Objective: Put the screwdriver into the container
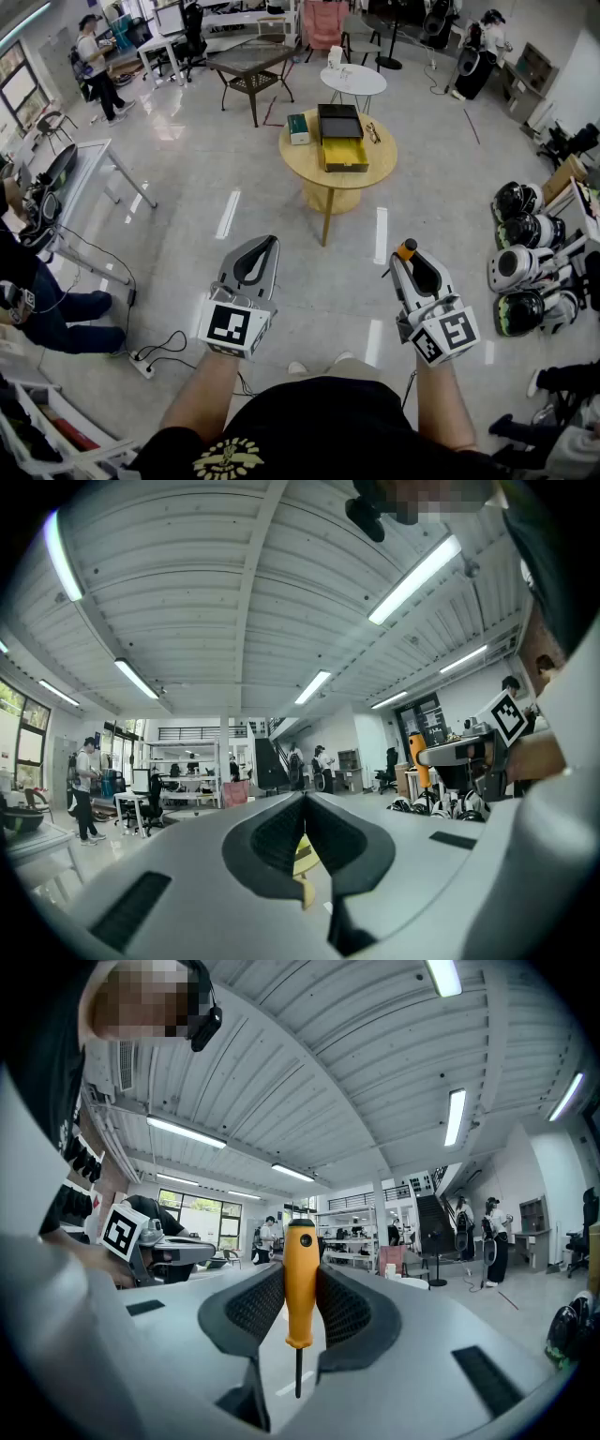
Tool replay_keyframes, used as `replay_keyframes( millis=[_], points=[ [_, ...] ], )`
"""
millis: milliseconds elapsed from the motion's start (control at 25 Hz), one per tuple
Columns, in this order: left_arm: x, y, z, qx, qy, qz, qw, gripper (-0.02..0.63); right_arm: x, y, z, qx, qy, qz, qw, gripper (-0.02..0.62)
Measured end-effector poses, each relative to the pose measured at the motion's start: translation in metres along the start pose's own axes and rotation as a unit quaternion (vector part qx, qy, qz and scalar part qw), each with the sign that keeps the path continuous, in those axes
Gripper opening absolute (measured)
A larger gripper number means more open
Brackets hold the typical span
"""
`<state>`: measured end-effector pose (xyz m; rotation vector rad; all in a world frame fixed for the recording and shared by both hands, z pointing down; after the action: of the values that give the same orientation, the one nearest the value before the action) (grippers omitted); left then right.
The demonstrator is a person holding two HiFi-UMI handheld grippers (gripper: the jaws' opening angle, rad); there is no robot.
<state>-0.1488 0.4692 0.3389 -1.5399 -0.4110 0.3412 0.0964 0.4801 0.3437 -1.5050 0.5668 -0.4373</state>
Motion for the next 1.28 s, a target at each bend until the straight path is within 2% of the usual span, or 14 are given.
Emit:
replay_keyframes(
  millis=[320, 560, 760, 1280],
  points=[
    [-0.027, -0.009, 0.010, -0.006, 0.003, -0.001, 1.0000, 0.015, -0.018, 0.010, -0.013, 0.005, -0.008, 0.010, 1.000, 0.120],
    [-0.037, -0.019, -0.001, -0.016, 0.000, -0.008, 0.9998, 0.015, -0.013, 0.007, -0.024, 0.002, -0.004, 0.008, 1.000, 0.120],
    [-0.042, -0.032, -0.022, -0.022, -0.004, -0.006, 0.9997, 0.015, 0.001, -0.004, -0.037, -0.001, 0.001, 0.007, 1.000, 0.120],
    [-0.058, -0.033, -0.094, -0.030, 0.002, -0.004, 0.9995, 0.015, 0.053, -0.026, -0.089, -0.022, 0.026, -0.016, 0.999, 0.120]
  ],
)
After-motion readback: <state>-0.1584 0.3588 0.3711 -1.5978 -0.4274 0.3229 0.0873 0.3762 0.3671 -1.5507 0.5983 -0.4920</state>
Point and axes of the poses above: the fingertips, and each gripper's own axes: z backward along the fingers, x to its right, y out of its top, the point moved 3 cm from there along z, backward along the fingers, and after that the axes turned 6 degrees about z, right-handed, at the moved point
